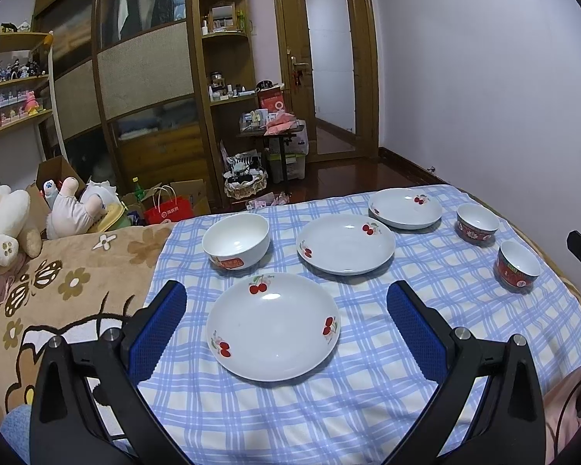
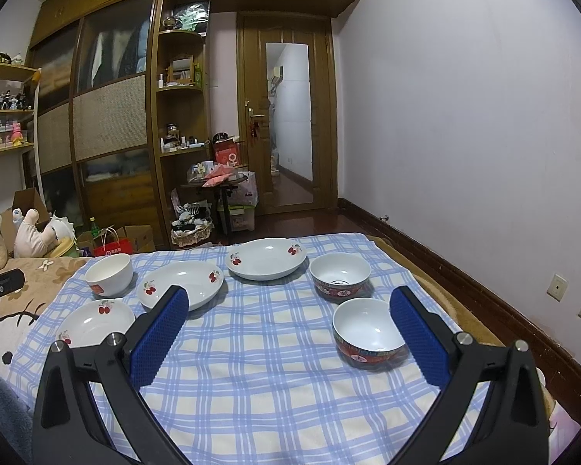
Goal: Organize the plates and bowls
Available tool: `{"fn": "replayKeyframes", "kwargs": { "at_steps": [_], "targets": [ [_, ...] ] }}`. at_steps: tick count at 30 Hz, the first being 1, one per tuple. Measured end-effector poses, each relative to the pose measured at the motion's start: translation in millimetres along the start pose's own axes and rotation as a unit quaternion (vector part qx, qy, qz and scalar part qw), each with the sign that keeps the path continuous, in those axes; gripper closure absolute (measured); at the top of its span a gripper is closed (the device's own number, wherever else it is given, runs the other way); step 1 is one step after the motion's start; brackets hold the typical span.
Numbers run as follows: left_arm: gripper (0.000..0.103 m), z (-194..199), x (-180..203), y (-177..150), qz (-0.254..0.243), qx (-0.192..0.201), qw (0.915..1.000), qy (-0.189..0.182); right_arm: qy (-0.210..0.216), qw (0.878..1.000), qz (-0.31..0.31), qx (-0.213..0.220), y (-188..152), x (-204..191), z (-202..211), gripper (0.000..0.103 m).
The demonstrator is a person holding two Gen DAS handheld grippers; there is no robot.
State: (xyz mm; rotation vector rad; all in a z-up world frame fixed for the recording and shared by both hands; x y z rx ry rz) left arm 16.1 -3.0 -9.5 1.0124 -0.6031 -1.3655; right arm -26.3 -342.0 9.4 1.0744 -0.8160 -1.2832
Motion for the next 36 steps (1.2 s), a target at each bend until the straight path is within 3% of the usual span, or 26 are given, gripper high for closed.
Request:
{"fn": "replayKeyframes", "kwargs": {
  "at_steps": [36],
  "targets": [
    [0.001, 0.8, 2.4, 0.8, -0.002, -0.003, 1.0, 0.0, 0.0, 1.0, -0.004, -0.002, -6.6, 3.5, -4.2, 0.0]
  ]
}}
Point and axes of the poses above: each gripper's, at about its wrist camera, not at the fingertips, and z roughly against the way its jaws point, x to its right, y to its top, the point moved 2 cm from there along -z, roughly the way its jaws point, and after that the axes turned 14 degrees about y, right-handed, at the moved point
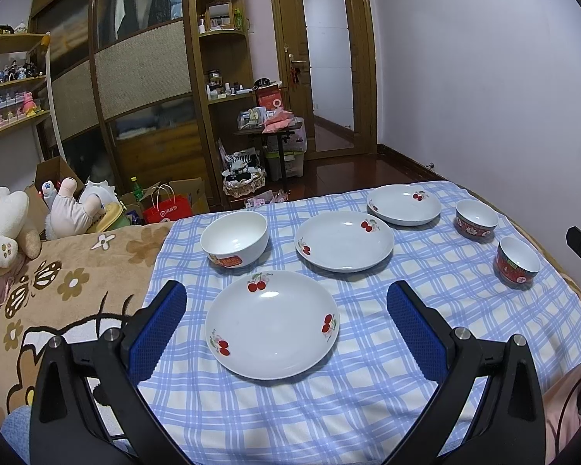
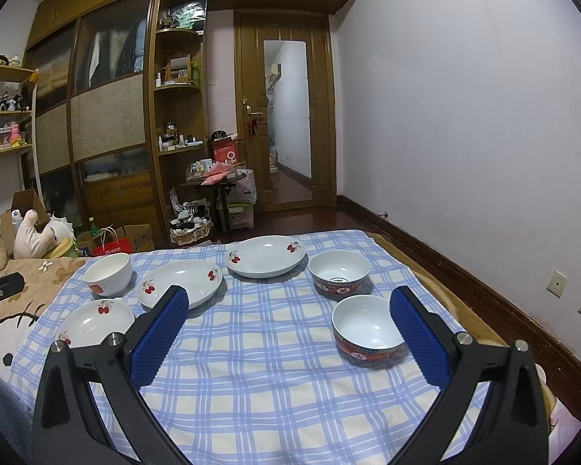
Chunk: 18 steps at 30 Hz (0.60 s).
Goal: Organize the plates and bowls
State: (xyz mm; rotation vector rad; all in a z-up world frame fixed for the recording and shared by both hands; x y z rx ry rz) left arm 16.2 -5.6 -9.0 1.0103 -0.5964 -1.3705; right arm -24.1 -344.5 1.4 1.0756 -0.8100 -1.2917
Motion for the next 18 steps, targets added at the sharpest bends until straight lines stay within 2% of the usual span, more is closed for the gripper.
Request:
{"fn": "replayKeyframes", "kwargs": {
  "at_steps": [18],
  "targets": [
    [0.001, -0.8, 0.3, 0.3, -0.001, -0.001, 1.0, 0.001, -0.001, 1.0, -0.001, -0.001, -1.3, 0.5, 0.0, 0.0]
  ]
}}
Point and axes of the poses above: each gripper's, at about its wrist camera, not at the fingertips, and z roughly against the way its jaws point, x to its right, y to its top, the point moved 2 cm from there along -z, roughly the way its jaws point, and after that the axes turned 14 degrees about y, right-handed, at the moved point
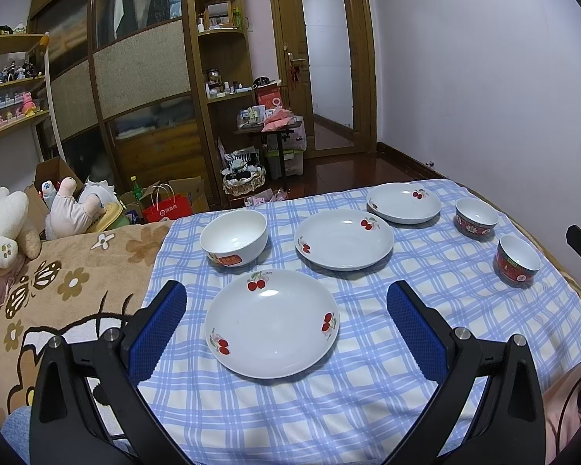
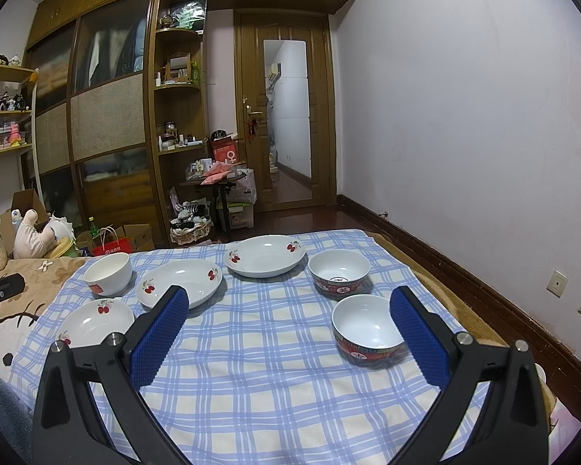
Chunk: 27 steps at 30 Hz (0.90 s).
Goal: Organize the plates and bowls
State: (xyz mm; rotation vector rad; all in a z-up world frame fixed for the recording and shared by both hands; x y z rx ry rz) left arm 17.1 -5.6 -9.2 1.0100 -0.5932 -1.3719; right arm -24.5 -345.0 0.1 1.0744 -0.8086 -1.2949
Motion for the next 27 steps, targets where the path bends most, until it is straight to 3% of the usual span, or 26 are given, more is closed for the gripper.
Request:
{"fn": "replayKeyframes", "kwargs": {
  "at_steps": [27],
  "targets": [
    [0.001, 0.3, 1.6, -0.7, -0.002, -0.002, 1.0, 0.0, 0.0, 1.0, -0.001, -0.001, 0.2, 0.5, -0.4, 0.0]
  ]
}}
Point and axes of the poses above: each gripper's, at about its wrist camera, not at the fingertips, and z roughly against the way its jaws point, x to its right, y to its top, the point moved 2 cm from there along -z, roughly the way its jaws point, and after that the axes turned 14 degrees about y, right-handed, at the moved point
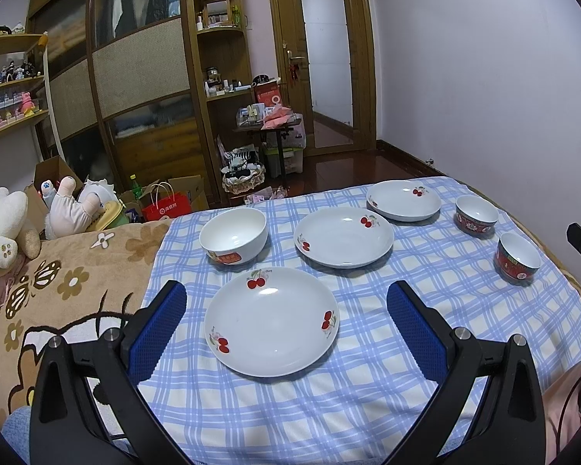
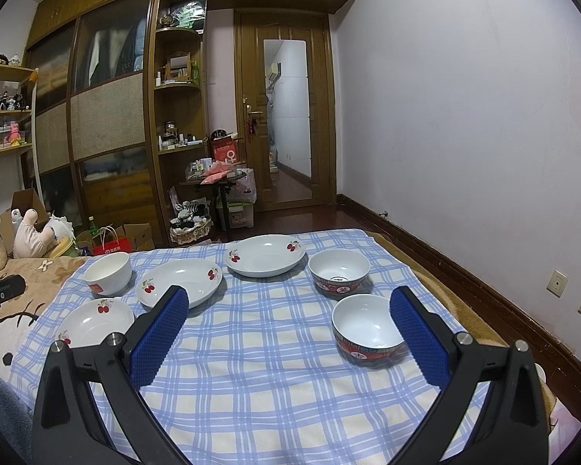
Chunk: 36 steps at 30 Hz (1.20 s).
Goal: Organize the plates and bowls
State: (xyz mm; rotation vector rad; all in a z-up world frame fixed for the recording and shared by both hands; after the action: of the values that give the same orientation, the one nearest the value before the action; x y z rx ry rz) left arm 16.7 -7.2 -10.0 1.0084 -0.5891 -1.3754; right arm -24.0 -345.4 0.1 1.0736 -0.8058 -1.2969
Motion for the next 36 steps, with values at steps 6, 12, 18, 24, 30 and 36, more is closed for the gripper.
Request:
{"fn": "replayKeyframes", "kwargs": {
  "at_steps": [6, 12, 18, 24, 30, 36],
  "targets": [
    [0.001, -0.9, -0.8, -2.0, -0.001, -0.012, 0.9999, -0.006, 0.003, 1.0, 0.004, -0.007, -5.5, 0.3, -4.1, 0.0],
    [0.001, -14.2, -4.1, 1.6, -0.02, -0.024, 0.9995, -0.006, 0.015, 1.0, 0.014, -0.01, 2.8, -16.6, -7.8, 0.0],
    [0.001, -19.8, -10.0, 18.2, -0.035, -0.011, 0.9993, 0.006, 0.025, 0.997, 0.058, -0.036, 4.2, -47.4, -22.1, 0.0],
    [0.001, -40.4, -24.3, 39.5, -0.04, -0.042, 0.9983, -0.003, 0.038, 0.995, 0.069, -0.064, 14.8, -69.4, -48.1, 0.0],
    [0.001, -75.2, -32.3, 52.2, -0.057, -0.078, 0.9952, 0.016, 0.073, 0.993, 0.034, -0.081, 23.5, -84.3, -85.9, 0.0],
    [0.001, -126.3, -43.2, 47.2, -0.054, -0.133, 0.9892, 0.027, 0.103, 0.989, -0.001, -0.104, 22.9, -98.2, -127.9, 0.0]
  ]
}}
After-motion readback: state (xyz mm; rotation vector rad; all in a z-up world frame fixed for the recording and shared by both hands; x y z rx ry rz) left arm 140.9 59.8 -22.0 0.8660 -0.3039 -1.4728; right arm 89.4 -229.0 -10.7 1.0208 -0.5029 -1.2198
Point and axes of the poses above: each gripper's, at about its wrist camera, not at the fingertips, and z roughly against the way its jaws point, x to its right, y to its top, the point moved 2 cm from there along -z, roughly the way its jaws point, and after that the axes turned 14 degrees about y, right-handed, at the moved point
